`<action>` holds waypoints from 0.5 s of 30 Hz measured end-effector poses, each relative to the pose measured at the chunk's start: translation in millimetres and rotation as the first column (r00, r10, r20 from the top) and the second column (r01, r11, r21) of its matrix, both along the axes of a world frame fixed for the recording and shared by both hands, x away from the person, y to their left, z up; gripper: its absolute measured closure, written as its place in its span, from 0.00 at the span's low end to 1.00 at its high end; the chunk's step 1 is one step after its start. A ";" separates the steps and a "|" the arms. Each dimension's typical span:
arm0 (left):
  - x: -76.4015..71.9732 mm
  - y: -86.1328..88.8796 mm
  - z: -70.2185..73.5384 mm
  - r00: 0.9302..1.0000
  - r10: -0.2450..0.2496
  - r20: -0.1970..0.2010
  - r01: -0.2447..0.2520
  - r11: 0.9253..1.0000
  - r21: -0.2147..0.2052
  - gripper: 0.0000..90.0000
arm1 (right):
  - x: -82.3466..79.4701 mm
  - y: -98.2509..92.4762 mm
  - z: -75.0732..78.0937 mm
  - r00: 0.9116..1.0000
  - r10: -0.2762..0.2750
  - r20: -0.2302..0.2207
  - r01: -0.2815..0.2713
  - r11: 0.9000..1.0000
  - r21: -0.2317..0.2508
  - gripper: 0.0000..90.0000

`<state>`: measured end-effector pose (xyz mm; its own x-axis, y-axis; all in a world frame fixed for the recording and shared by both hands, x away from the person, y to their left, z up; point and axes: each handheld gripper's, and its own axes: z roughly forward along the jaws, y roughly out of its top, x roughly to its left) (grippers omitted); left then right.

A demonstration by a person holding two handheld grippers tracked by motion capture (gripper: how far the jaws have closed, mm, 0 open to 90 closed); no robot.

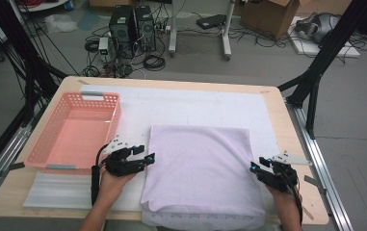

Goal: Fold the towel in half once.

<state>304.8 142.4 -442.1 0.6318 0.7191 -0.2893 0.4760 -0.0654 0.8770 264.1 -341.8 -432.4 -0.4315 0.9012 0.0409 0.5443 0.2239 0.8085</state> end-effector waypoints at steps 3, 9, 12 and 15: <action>12.9 -3.8 -5.4 1.000 0.014 -0.014 -0.013 0.999 0.042 0.46 | 19.2 -0.6 -2.2 1.000 0.004 -0.023 -0.004 1.000 -0.008 0.63; 30.6 -9.0 -9.9 0.993 0.091 -0.073 -0.086 0.993 0.075 0.46 | 45.3 2.7 -14.6 0.995 -0.006 -0.099 0.001 0.999 -0.042 0.77; 31.9 -7.6 -10.2 0.989 0.116 -0.092 -0.108 0.991 0.082 0.49 | 45.2 0.4 -13.3 0.994 -0.006 -0.108 0.002 0.999 -0.032 0.95; 31.3 -8.8 -10.0 0.991 0.107 -0.085 -0.101 0.992 0.075 0.49 | 40.5 -3.5 -12.4 0.994 -0.028 -0.109 0.024 0.999 -0.037 0.96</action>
<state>336.1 133.6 -452.1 0.5262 0.8002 -0.2877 0.5595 -0.0710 0.8258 304.6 -345.3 -444.8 -0.4026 0.9138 0.0544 0.6348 0.2359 0.7358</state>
